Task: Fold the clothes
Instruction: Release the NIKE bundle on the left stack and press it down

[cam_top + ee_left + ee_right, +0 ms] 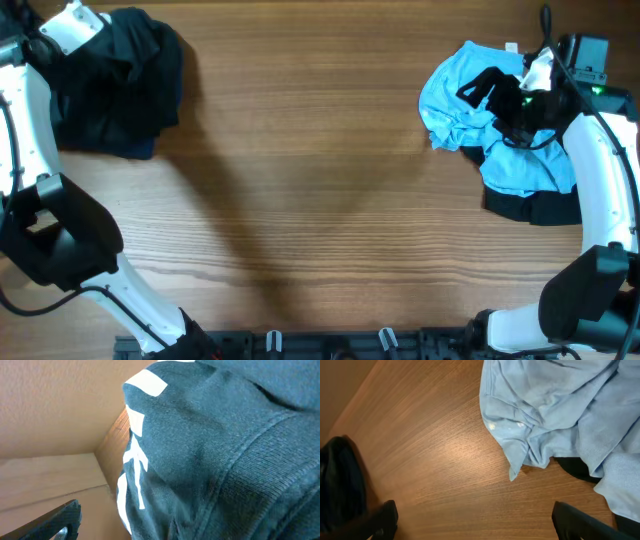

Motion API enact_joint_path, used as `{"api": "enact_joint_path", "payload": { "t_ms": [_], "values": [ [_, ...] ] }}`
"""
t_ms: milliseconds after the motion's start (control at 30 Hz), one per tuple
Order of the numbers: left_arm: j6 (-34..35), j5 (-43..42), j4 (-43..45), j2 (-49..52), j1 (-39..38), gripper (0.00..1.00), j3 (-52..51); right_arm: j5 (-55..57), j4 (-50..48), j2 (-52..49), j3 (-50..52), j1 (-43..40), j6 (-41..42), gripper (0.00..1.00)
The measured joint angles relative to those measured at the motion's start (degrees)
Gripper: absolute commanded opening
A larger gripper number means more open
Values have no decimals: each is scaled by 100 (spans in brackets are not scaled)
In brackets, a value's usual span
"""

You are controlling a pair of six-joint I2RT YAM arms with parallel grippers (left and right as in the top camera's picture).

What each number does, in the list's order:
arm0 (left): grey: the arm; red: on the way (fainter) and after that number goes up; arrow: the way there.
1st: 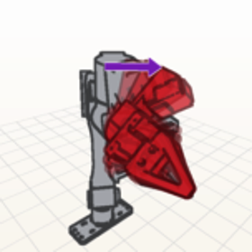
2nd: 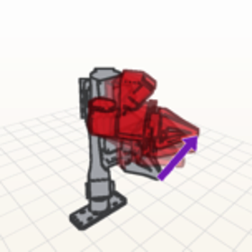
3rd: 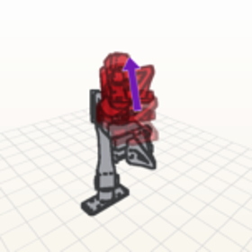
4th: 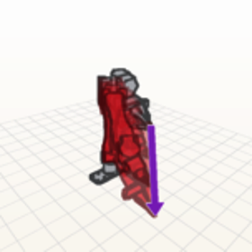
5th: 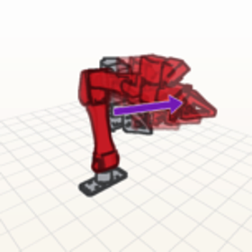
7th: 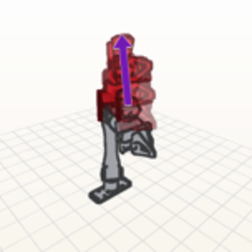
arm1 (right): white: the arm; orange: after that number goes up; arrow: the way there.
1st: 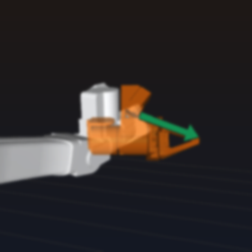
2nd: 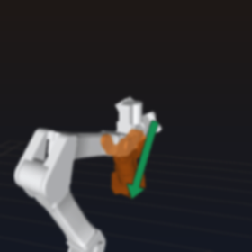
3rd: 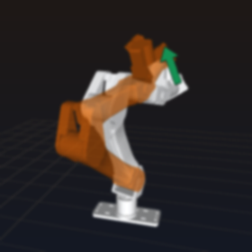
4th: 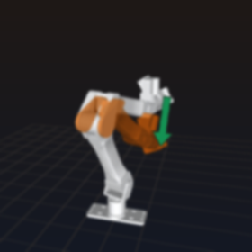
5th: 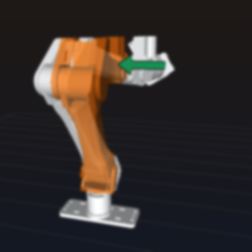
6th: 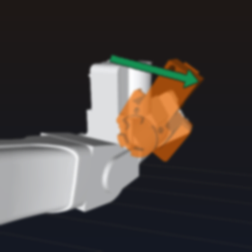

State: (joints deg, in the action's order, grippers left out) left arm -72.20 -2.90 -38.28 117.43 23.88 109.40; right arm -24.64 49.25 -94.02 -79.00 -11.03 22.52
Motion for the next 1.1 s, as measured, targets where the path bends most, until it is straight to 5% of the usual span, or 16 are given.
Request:
{"api": "enact_joint_path", "payload": {
  "t_ms": [133,400,567,700,733,800,833,867,1100],
  "values": [
    [684,-2,-210,-199,-26,100,0,2,-46,0,0,0,101,100],
    [2649,-201,-3008,-1491,-31,100,66,0,-42,0,0,0,260,99],
    [3967,-1799,-3329,-1521,-55,100,70,-96,-42,0,0,0,293,99],
    [4304,-3086,-3082,-1523,-109,97,70,-111,-37,0,0,0,293,99],
    [4371,-3314,-2955,-1523,-122,80,70,-111,-39,0,0,0,293,99],
    [4599,-3427,-2747,-1521,-116,27,70,-114,-39,0,0,0,295,99],
    [4811,-3427,-2538,-1519,-98,11,70,-122,-39,0,0,0,293,99],
    [5082,-3379,-2306,-1499,-68,4,70,-127,-42,0,0,0,293,99],
    [7053,-2376,-811,-743,92,4,70,-129,2,0,0,0,293,99]
  ]
}}
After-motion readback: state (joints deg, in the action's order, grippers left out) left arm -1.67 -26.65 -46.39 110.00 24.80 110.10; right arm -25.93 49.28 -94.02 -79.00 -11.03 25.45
